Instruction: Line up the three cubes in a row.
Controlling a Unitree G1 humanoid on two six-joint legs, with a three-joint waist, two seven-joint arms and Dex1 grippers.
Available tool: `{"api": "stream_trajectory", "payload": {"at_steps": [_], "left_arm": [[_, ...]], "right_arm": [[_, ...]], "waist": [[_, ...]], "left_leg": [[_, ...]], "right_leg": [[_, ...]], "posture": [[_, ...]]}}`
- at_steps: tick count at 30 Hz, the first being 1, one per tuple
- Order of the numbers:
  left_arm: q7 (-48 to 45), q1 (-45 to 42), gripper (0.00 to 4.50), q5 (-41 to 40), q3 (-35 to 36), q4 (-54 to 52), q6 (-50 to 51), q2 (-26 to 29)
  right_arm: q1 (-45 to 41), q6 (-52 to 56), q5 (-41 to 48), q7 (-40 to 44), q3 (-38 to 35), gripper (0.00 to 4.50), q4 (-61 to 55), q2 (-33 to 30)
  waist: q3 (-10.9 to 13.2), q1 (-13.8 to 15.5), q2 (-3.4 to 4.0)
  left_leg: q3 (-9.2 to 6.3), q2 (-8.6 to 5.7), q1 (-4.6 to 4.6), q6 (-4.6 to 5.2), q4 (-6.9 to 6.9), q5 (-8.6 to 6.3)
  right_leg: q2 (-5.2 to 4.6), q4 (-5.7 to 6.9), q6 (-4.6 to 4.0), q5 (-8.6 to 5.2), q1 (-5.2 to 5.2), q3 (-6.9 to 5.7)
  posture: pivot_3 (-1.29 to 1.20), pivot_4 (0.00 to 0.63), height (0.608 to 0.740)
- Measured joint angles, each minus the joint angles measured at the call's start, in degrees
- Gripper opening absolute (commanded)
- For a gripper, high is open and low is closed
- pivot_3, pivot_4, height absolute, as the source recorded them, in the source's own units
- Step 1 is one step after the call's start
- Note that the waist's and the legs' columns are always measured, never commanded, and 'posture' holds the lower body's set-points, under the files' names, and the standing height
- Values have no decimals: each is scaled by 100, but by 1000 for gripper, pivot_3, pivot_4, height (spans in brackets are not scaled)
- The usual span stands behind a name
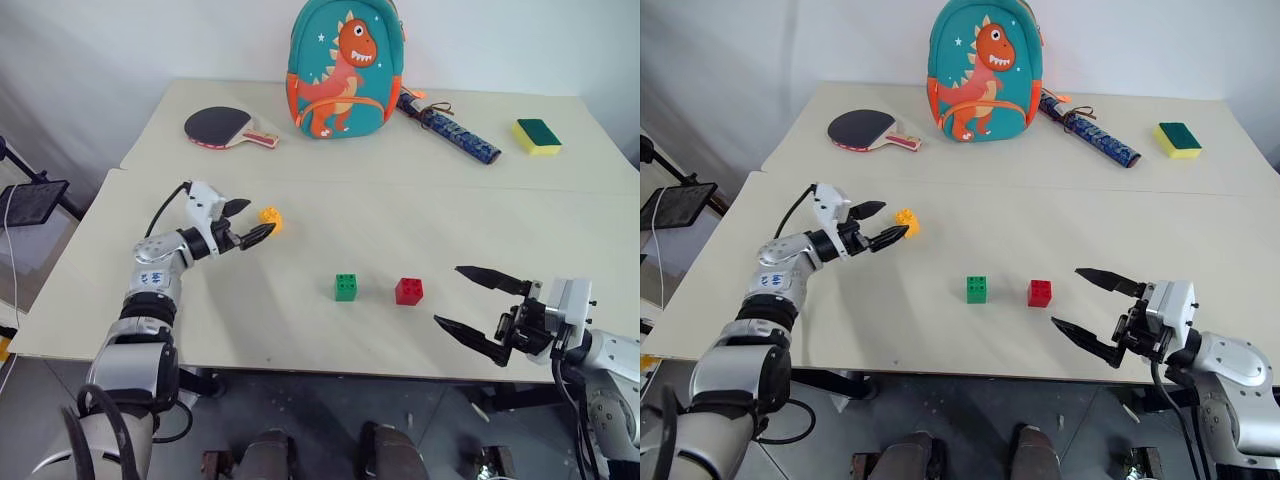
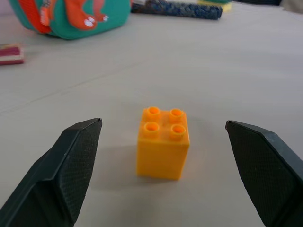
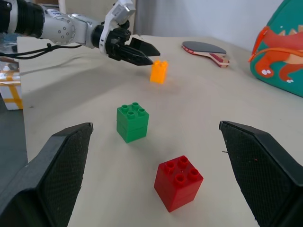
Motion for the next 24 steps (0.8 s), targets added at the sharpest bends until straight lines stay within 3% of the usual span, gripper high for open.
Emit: {"api": "stream_trajectory", "payload": {"at_steps": [3,11,18,24], "left_arm": [[119,-152,3839,215,-46,378,-140,-64],[165,-204,1446,376,35,666,-367,-157],[-1183,354,1450,160,185,97,-599,119],[-3028,877,1450,-134,-25,-1153,-807,599]], "right_arm": [[136,-1,-5,-103,-21,4500,-99,39],[319,-42,-29,-321,-81,4500,-253,67],[474,-101,-28,-385,-81,4500,-265,80],[429,-35,4,-264,-77,4500,-245,-20]], "waist": [[1,-3,-1],[2,0,-3],[2,-20,-3],[2,2,-3]], "left_leg": [[0,0,-1,0,0,0],[-1,1,-1,0,0,0],[0,4,-1,0,0,0],[0,5,-3,0,5,0]], "right_leg": [[0,0,0,0,-1,1],[0,1,0,0,-1,1],[0,9,0,0,-8,2],[0,9,-1,0,-8,4]], "posture": [[0,150,740],[0,150,740],[0,150,740],[0,150,740]]}}
